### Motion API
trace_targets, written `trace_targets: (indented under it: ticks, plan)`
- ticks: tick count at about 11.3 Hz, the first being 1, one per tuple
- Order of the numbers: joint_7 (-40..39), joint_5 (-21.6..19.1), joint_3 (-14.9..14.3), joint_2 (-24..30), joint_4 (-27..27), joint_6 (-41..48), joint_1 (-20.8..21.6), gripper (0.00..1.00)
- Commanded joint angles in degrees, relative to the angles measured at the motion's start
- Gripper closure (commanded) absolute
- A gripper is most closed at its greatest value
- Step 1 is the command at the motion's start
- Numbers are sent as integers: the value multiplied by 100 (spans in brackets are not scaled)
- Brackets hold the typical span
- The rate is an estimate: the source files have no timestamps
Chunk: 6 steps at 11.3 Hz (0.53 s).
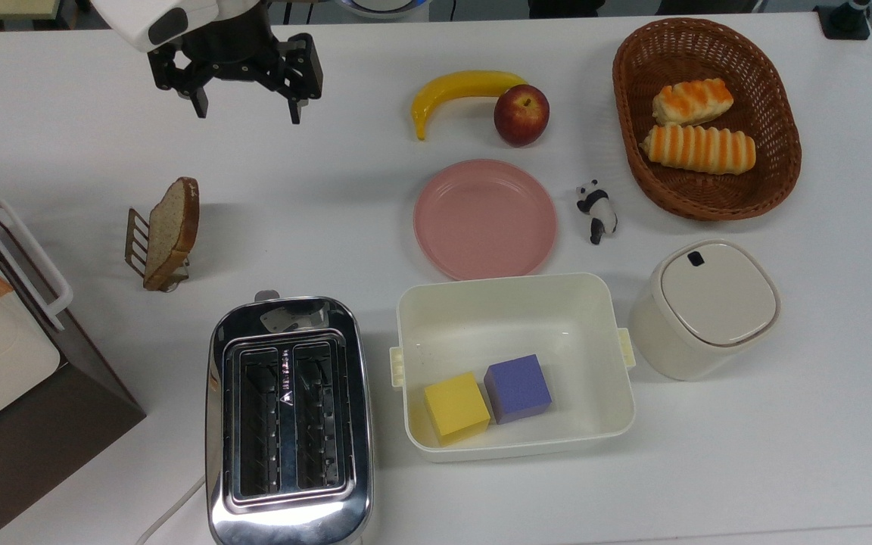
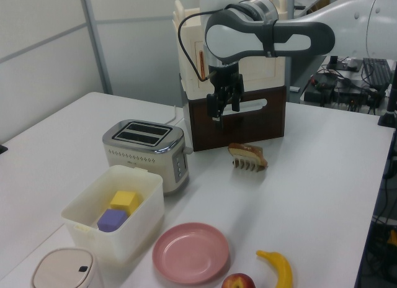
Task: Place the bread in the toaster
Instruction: 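Move the open gripper down over the bread slice in the metal rack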
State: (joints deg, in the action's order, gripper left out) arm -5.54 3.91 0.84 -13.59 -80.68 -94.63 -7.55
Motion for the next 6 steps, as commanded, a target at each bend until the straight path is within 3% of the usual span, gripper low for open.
trace_targets:
  ticks: [1, 3, 6]
  plan:
    - [-166, 93, -153, 190, -106, 14, -10, 0]
    - [-761, 75, -155, 199, -106, 41, -18, 0]
    - [-835, 110, -146, 190, -114, 155, -1, 0]
